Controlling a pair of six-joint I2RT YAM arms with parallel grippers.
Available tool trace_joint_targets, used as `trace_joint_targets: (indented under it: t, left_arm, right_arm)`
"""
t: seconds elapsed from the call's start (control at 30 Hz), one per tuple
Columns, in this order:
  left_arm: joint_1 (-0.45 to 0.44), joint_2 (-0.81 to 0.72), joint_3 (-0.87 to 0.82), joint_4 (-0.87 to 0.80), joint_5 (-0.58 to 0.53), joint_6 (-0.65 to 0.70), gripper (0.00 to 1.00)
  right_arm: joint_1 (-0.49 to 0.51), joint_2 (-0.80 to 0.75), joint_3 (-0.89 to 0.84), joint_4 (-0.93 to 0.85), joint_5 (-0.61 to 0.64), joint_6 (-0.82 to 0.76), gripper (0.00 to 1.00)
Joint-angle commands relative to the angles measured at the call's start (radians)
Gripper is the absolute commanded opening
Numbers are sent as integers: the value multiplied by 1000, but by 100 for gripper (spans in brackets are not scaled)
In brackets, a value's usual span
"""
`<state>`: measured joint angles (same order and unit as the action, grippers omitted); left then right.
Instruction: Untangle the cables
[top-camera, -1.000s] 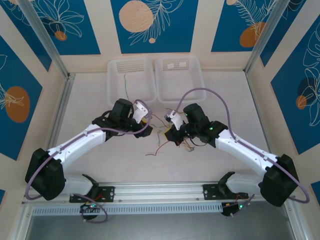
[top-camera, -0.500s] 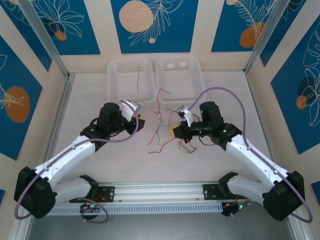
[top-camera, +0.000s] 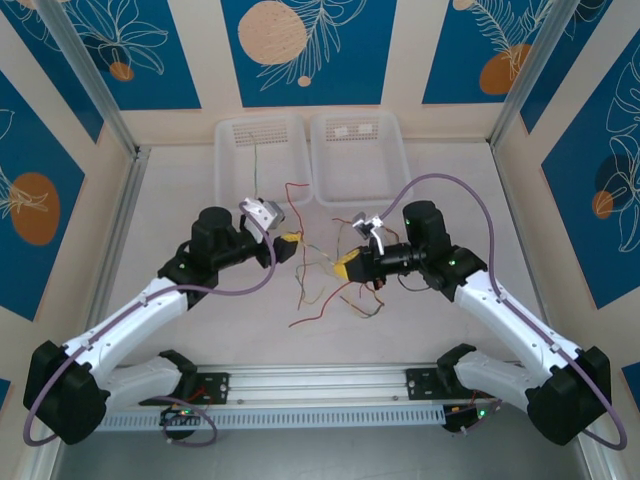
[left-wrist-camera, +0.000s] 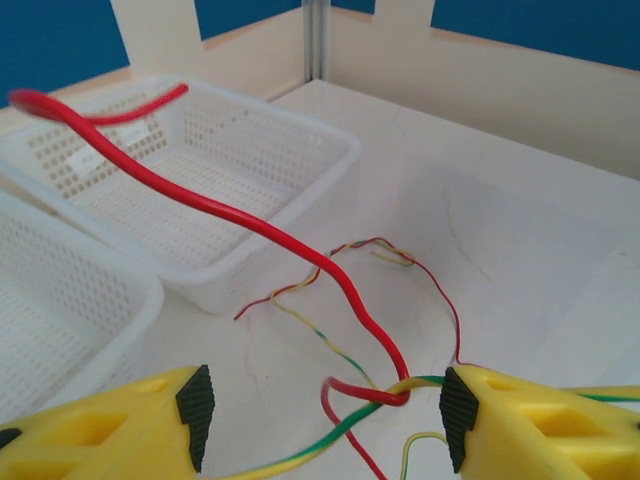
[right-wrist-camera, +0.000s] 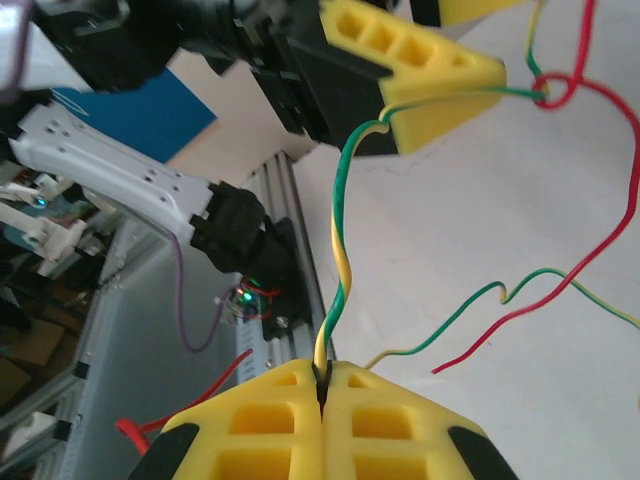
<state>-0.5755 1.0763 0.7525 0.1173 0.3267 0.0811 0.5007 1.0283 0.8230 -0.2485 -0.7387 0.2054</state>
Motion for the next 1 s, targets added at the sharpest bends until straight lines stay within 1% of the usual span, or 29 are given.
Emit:
trace_joint_targets:
  t: [0.0, 0.13, 0.2, 0.23, 0.3, 0.33, 0.37, 0.43, 0.5, 0.53, 0.57, 0.63, 0.67, 0.7, 0.73, 0.87, 0.97]
  left_arm:
    - [-20, -15, -21, 57, 60, 32, 67]
    - [-31, -13, -24, 65, 66, 47, 73]
    - [-36, -9, -21, 73, 65, 54, 79]
    - [-38, -8, -16, 71, 58, 51, 79]
    - [-38, -18, -31, 92, 34, 41, 73]
    - [-37, -31, -52, 117, 2, 30, 66]
    - [-37, -44, -72, 138, -17, 29, 64]
    - [-36, -67, -101, 160, -47, 26, 50]
    - [-35, -72, -101, 147, -47, 28, 38]
    - [-36, -72, -102, 140, -46, 25, 38]
    - [-36, -72, -104, 137, -45, 26, 40]
    - [-36, -72, -109, 136, -62, 26, 49]
    - [-36, -73, -111, 137, -71, 26, 55]
    - [-36, -76, -114, 143, -81, 23, 70]
    - [-37, -75, -114, 145, -84, 20, 77]
    - [-37, -55, -105, 141, -65, 16, 78]
    - [-36, -44, -109, 158, -75, 5, 78]
  right_arm:
    - [-19, -21, 54, 68, -89, 104, 0]
    - [-25, -9, 75, 111, -142, 168, 0]
    - [-22, 1, 84, 128, -148, 192, 0]
    - [-22, 2, 90, 122, -139, 194, 0]
    - [-24, -5, 89, 115, -122, 190, 0]
    - [-26, -12, 84, 114, -119, 190, 0]
    - [-31, -18, 83, 115, -119, 193, 0]
    - [-42, -29, 80, 107, -117, 190, 0]
    - [-50, -34, 77, 96, -123, 181, 0]
    - [-54, -34, 76, 91, -125, 176, 0]
    - [-59, -33, 75, 84, -127, 172, 0]
    - [-70, -33, 71, 84, -134, 175, 0]
    - [-74, -39, 68, 87, -136, 176, 0]
    - [-77, -45, 65, 95, -136, 182, 0]
    - [-81, -49, 62, 104, -138, 188, 0]
    - [-86, -57, 63, 108, -151, 191, 0]
    - [-85, -56, 56, 108, -157, 186, 0]
